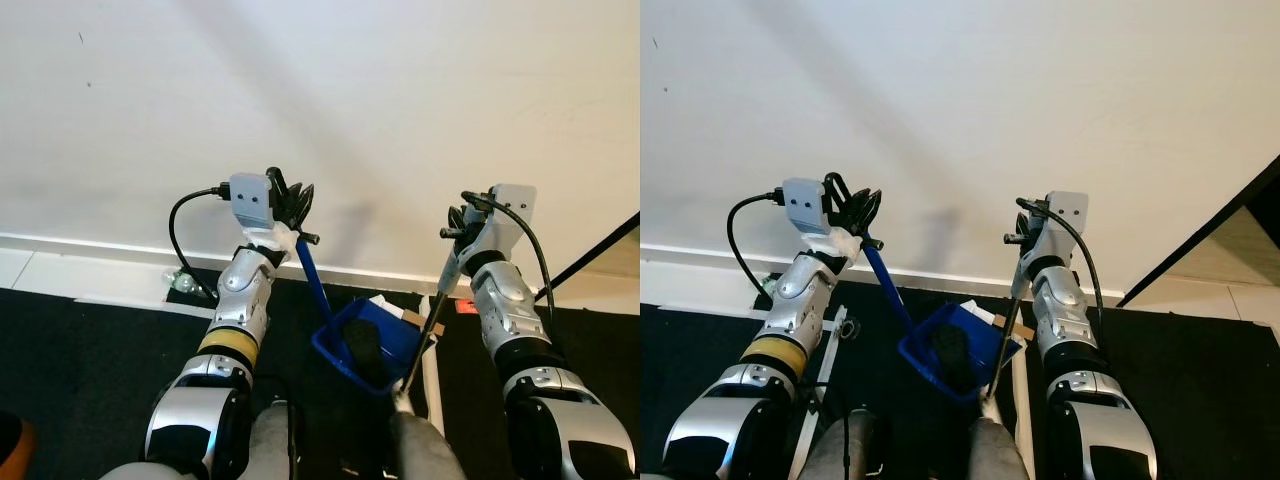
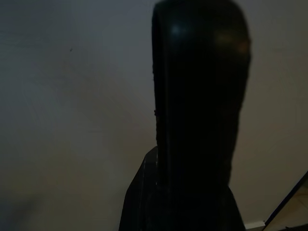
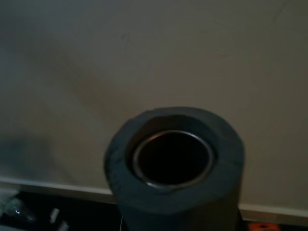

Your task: Sweep floor

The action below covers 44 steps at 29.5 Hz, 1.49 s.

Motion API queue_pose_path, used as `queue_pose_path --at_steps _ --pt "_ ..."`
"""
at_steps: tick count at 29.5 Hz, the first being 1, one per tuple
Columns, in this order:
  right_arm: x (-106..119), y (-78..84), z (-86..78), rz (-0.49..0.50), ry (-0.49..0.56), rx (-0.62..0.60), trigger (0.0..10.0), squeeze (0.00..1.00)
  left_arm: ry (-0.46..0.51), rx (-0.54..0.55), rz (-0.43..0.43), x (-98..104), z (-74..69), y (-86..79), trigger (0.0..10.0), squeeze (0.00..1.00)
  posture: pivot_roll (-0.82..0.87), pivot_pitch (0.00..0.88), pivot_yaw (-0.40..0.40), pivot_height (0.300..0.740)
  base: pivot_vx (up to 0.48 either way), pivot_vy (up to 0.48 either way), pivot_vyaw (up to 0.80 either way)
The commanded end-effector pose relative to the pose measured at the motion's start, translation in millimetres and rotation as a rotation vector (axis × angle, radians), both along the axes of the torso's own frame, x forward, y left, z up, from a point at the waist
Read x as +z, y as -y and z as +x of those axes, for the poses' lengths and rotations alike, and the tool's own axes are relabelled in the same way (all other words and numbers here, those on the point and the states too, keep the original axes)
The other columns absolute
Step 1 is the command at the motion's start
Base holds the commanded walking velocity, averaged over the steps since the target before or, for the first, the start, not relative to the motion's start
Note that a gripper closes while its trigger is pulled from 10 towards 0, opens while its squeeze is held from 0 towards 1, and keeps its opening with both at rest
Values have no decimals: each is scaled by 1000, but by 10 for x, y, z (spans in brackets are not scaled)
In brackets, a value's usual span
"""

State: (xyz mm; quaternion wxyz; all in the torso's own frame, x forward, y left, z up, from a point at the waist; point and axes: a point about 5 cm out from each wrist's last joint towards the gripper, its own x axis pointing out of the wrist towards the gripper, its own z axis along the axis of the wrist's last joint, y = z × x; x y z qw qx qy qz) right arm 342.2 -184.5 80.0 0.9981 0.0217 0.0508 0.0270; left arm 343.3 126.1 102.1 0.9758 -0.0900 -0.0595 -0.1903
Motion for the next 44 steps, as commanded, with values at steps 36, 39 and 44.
queue_pose_path --at_steps 36,39,44 --pt "-149 -106 -62 -58 -22 132 10000 0 -74 27 -13 -175 -21 10 10000 0 79 0 -26 740 0 0 141" --pt "-164 -122 -69 -52 -27 132 10000 0 -79 4 -7 -190 -32 58 10000 0 79 0 -24 740 0 0 725" --pt "-152 -58 -51 -32 -20 20 10000 0 -114 -14 -9 -222 -31 104 10000 0 71 0 -12 740 0 0 435"
